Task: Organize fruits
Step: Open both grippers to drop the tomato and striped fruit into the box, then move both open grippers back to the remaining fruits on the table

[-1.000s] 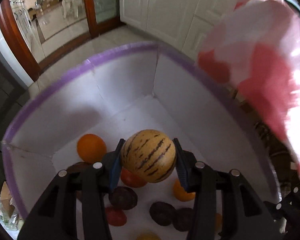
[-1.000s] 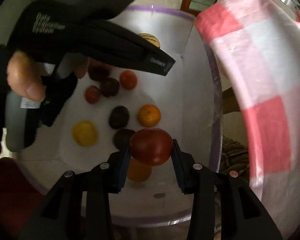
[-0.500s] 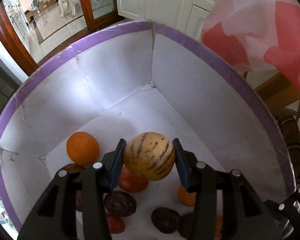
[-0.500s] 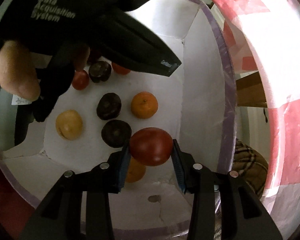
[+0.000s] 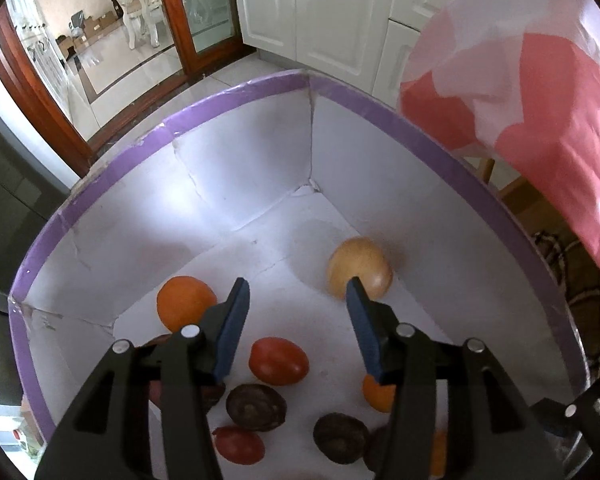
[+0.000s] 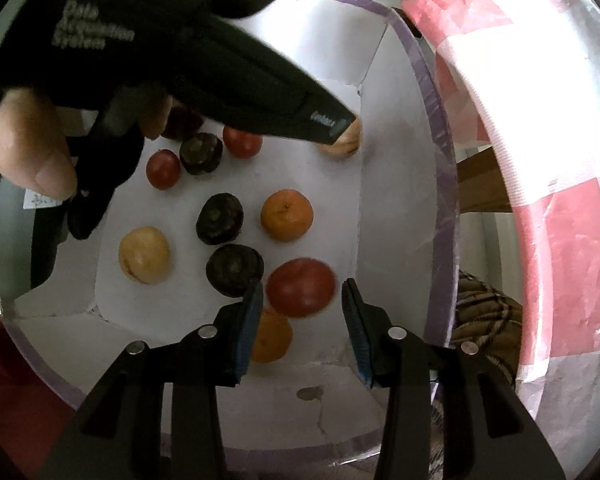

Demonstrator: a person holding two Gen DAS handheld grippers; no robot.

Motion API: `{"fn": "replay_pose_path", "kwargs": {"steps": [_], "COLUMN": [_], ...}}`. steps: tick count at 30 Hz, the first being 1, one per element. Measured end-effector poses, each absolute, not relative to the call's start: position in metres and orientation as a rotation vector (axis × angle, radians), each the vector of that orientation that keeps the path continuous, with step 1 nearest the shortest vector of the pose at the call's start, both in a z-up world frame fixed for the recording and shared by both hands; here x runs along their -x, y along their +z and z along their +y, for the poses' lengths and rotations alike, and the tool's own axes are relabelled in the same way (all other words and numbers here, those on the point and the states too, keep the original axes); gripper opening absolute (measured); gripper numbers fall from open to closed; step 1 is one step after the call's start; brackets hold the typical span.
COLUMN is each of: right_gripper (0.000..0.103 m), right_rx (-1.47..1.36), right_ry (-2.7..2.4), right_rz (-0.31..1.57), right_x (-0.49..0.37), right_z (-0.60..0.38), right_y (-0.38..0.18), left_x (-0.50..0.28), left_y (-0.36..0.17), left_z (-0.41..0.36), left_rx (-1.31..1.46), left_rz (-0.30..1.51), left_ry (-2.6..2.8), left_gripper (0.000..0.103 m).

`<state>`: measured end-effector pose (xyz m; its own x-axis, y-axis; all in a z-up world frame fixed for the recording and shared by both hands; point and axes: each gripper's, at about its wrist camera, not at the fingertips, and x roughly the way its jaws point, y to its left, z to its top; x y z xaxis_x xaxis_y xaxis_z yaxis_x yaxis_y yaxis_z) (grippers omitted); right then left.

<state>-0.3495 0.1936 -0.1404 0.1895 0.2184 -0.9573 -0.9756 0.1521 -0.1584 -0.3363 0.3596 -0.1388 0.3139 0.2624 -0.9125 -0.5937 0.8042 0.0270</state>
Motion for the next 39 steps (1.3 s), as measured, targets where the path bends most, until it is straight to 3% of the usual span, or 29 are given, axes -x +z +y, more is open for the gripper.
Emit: {"fn": "replay_pose_path", "kwargs": {"steps": [3, 8, 12, 15, 18, 25, 28, 31, 34, 39], "right_gripper": [0.042, 0.047, 0.064, 0.07, 0.074, 0.077, 0.081, 0.086, 0.087, 0.087], "right_rx": [1.008, 1.018, 0.996, 0.99, 0.995, 0.92, 0.799, 0.624, 0.456, 0.266], "right_ry": [1.087, 1.072, 1.117, 1.119, 1.164, 1.309, 1.285, 1.213, 1.101, 0.848], "right_rz": [0.973, 0.917, 0.792, 0.759, 0.734, 0.522, 0.454, 0.417, 0.363, 0.316], "right_x": [0.348, 0.35, 0.361, 0.362, 0.368, 0.397, 0.385, 0.357, 0.324, 0.268], "right_z": [0.189, 0.187, 0.183, 0.177, 0.169, 0.15, 0.129, 0.093, 0.038, -0.044], "right_y": [-0.134, -0.128, -0.106, -0.098, -0.09, -0.042, -0.002, 0.045, 0.09, 0.115], "left_x": [0.336, 0.338, 0.34, 0.343, 0.349, 0.364, 0.357, 0.336, 0.298, 0.227], "left_y": [-0.138, -0.14, -0.135, -0.128, -0.118, -0.033, 0.024, 0.069, 0.095, 0.112], "left_z": [0.359, 0.36, 0.362, 0.362, 0.365, 0.368, 0.349, 0.32, 0.285, 0.213], "left_rx": [0.336, 0.323, 0.301, 0.256, 0.243, 0.281, 0.252, 0.228, 0.23, 0.244], "left_rz": [1.131, 1.151, 1.173, 1.186, 1.188, 0.922, 0.731, 0.602, 0.575, 0.58], "left_ry": [0.581, 0.596, 0.639, 0.703, 0.779, 0.998, 1.015, 0.92, 0.738, 0.459], "left_gripper": [0.053, 0.066, 0.074, 0.085, 0.085, 0.086, 0.099, 0.101, 0.101, 0.101]}}
